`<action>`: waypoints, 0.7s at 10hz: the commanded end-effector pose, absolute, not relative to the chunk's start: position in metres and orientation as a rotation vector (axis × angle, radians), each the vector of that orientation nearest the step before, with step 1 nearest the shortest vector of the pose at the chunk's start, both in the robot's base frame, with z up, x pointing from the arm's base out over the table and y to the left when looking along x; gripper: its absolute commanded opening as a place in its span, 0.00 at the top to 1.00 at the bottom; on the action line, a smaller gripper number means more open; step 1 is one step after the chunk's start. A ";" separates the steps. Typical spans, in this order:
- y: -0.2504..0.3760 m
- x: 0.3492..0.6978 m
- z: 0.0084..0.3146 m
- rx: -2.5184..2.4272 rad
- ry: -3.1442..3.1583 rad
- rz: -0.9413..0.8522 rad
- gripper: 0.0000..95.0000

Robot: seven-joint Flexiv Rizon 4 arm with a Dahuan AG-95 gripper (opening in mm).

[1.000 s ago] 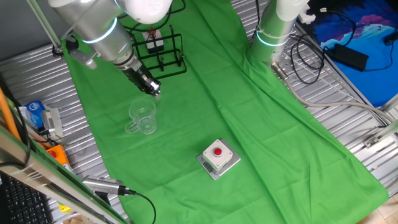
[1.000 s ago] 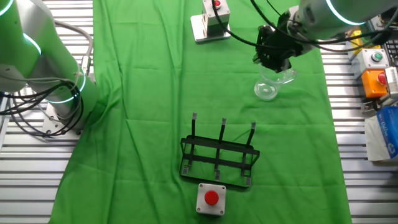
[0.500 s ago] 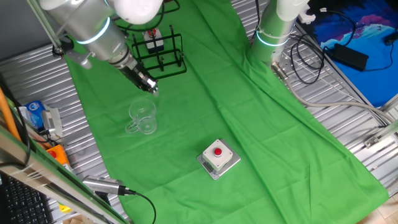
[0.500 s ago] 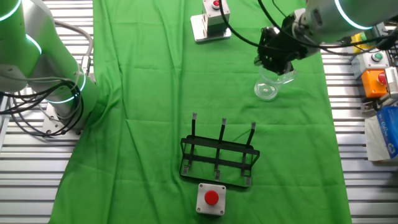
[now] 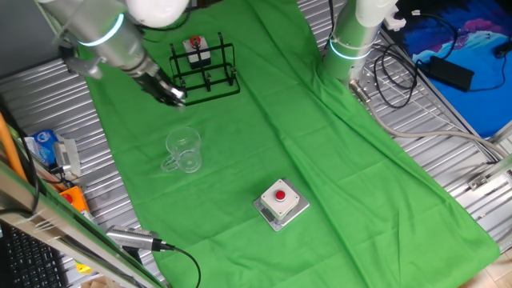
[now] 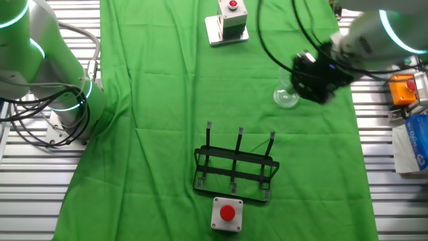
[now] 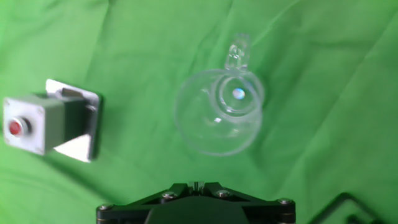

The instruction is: Take the cup off the cup rack

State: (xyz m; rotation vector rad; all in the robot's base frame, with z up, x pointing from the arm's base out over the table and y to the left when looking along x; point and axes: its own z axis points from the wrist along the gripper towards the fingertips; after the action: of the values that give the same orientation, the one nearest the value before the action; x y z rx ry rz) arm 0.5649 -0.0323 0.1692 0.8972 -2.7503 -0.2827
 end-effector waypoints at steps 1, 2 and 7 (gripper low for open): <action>-0.067 0.604 0.167 1.145 -2.892 0.080 1.00; -0.069 0.611 0.169 1.202 -2.895 0.169 1.00; -0.070 0.614 0.173 1.080 -2.816 -0.182 1.00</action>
State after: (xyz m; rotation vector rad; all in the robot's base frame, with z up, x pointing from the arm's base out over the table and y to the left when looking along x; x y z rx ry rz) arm 0.6117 -0.0673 0.1721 1.2728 -2.8601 0.2290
